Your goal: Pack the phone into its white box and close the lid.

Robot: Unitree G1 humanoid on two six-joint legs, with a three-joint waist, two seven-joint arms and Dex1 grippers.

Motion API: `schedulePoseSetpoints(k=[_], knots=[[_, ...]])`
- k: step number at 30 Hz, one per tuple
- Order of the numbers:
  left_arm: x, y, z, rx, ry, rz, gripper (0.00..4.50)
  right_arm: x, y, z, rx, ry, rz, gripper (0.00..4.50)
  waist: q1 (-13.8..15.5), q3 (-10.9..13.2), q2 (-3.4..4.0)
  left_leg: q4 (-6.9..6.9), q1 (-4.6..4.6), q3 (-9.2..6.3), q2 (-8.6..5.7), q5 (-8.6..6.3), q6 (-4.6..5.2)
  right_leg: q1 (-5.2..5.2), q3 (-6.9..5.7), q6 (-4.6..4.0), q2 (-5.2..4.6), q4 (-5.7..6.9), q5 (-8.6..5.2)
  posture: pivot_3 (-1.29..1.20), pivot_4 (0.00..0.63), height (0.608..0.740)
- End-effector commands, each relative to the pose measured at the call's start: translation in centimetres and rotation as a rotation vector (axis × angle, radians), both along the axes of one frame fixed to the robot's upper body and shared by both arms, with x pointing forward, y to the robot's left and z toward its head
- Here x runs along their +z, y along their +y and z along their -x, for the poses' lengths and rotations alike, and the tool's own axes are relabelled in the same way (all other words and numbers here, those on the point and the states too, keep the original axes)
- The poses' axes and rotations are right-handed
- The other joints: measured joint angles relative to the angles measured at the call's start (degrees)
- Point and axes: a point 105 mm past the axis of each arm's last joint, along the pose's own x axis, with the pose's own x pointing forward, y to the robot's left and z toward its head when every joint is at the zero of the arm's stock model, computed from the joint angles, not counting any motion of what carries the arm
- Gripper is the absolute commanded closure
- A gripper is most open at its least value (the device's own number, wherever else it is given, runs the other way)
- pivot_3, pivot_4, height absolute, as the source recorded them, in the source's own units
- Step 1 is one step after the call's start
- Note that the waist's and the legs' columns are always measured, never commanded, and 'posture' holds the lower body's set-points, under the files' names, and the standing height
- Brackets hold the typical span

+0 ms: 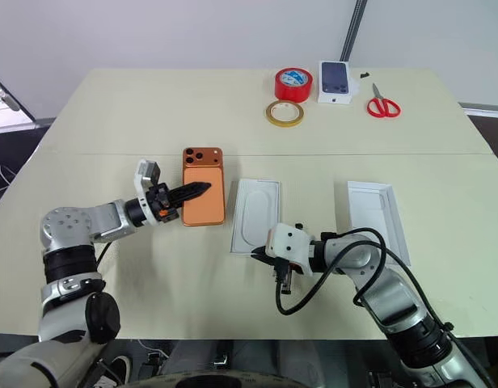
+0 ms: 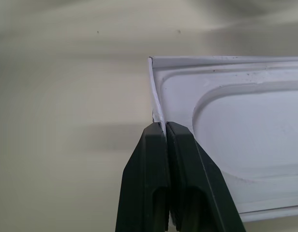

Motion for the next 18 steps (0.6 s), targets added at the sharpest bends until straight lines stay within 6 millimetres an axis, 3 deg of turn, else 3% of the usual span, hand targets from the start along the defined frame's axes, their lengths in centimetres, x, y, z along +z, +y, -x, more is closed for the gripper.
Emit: schedulePoseSetpoints(k=[1,4,9,13,18], knots=[[1.2,-0.5,0.0,-0.024,-0.056,0.011,4.5,0.9,-0.2,0.7,0.056,-0.024,0.006,3.49,0.0,0.0,0.0,0.0,0.0,0.0,0.0,0.0,0.0,0.0,0.0,0.0,0.0,0.0,0.0,0.0,0.15,0.74],[1.1,-1.0,0.1,-0.041,-0.053,0.002,4.5,1.6,-0.8,1.0,0.084,-0.031,0.004,2.02,0.01,0.01,-0.01,0.0,0.0,0.0,0.0,0.0,0.0,0.0,0.0,0.0,0.0,0.0,0.0,0.0,0.15,0.74],[0.8,-2.1,0.3,-0.067,-0.049,0.01,4.5,5.2,-3.0,-0.2,0.008,-0.043,-0.124,2.02,0.01,0.02,-0.03,0.01,0.0,0.0,0.0,0.0,0.0,0.01,0.0,0.0,0.01,-0.01,0.0,0.0,0.15,0.74],[0.3,-4.2,0.7,-0.117,-0.028,0.03,4.5,5.5,-7.5,-3.4,-0.166,-0.096,-0.074,2.02,0.09,0.03,-0.04,0.02,0.0,0.0,0.0,-0.01,0.01,0.04,0.0,0.0,0.01,-0.01,0.0,0.0,0.15,0.74],[-0.3,-6.9,1.0,-0.167,-0.017,0.02,4.5,4.8,-8.0,-4.1,-0.18,-0.112,-0.049,2.02,0.06,0.04,-0.05,0.0,0.0,0.01,0.01,0.01,-0.01,0.03,0.0,0.0,0.04,0.0,0.0,0.0,0.15,0.74]])
